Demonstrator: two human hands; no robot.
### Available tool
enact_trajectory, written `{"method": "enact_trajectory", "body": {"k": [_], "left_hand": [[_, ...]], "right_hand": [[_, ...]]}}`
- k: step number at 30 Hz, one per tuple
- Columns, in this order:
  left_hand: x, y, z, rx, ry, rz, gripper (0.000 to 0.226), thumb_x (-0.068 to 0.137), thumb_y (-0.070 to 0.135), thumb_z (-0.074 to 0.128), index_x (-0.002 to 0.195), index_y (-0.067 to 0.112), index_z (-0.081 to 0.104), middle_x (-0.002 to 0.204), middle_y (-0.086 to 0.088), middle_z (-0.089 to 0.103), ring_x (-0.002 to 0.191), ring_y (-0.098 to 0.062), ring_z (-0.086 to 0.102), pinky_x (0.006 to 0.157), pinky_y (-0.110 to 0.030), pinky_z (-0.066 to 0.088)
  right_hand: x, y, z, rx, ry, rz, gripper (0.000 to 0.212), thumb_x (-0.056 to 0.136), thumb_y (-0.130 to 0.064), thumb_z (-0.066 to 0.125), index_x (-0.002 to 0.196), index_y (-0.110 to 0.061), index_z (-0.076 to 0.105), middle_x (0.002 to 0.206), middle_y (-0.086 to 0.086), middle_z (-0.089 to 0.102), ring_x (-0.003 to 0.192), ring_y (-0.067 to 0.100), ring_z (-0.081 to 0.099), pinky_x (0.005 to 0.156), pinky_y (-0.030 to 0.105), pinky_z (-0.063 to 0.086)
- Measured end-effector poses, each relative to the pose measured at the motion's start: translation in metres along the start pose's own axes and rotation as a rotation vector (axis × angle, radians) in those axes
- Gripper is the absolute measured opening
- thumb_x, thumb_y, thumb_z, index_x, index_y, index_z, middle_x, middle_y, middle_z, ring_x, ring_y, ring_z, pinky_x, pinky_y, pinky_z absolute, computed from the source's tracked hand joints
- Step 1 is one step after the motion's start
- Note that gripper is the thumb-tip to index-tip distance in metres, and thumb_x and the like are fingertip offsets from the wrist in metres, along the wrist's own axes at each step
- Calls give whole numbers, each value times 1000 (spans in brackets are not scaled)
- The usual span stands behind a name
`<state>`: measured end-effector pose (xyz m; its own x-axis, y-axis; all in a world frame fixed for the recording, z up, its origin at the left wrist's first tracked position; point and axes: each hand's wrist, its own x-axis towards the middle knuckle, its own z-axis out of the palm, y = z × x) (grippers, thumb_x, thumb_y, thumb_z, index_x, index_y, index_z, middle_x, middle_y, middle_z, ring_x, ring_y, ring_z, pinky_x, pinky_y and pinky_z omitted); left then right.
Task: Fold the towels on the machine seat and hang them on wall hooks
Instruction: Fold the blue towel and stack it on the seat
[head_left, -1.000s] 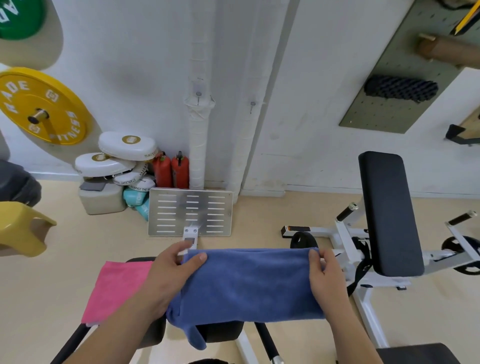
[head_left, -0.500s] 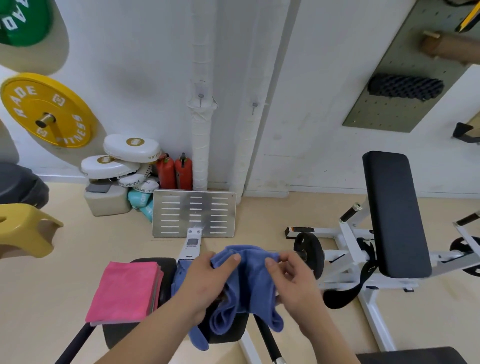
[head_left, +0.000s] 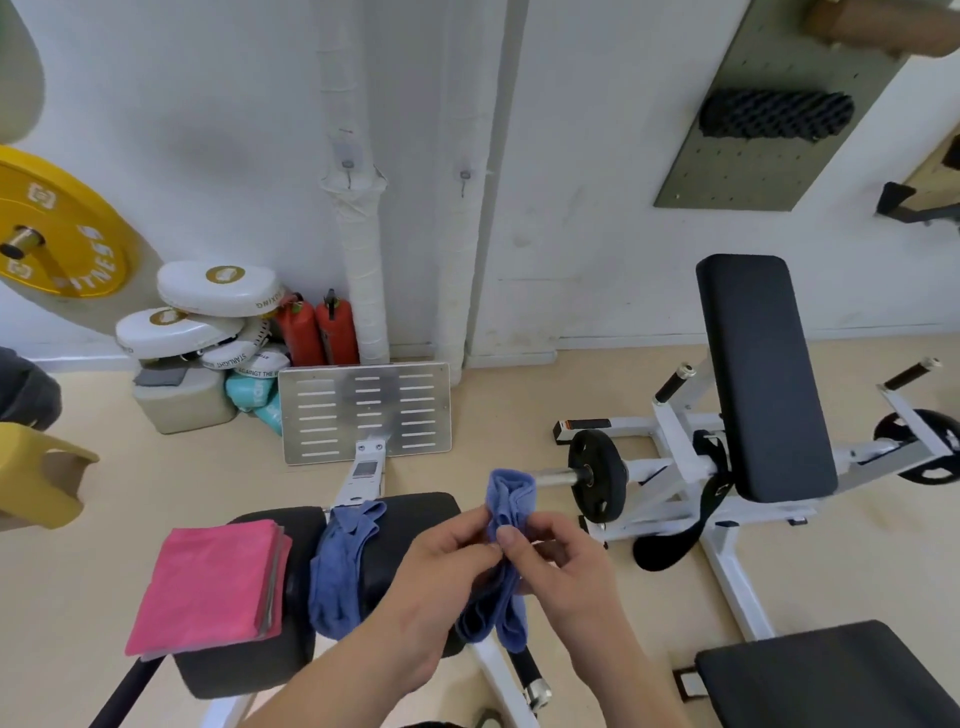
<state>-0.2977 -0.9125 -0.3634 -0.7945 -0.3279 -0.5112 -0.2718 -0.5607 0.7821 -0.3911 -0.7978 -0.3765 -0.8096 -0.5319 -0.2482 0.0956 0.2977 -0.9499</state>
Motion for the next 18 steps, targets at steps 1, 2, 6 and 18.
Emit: {"method": "enact_trajectory", "body": {"k": [1,2,6,18], "left_hand": [[1,-1,4,7,-19,-14,48,98,-10,44,109,21,80,118,-17,75,114,-28,71,97,-37,58],[1,-1,8,17,-27,-27,55,95,-14,43,105,24,82,117,-13,76,114,-24,72,98,-33,57],[7,-4,20,53,7,-30,54,92,-20,44,124,17,68,118,-7,77,113,-24,72,104,-42,54],[-15,-15,-64,131,311,-1,47,84,22,84,127,28,66,119,4,76,111,-17,72,97,-44,57]], "right_hand": [[1,2,-7,0,-16,35,14,82,-26,85,92,-26,74,87,0,76,84,19,73,76,45,63],[2,4,-15,-12,-31,67,23,79,-27,87,97,-27,73,91,-5,76,86,14,73,76,37,63],[12,14,-35,6,-35,86,21,84,-12,82,97,-23,70,86,-5,75,79,12,70,70,26,58],[47,-10,6,408,-582,347,30,99,-17,58,123,0,64,120,20,72,105,28,71,86,36,60]]}}
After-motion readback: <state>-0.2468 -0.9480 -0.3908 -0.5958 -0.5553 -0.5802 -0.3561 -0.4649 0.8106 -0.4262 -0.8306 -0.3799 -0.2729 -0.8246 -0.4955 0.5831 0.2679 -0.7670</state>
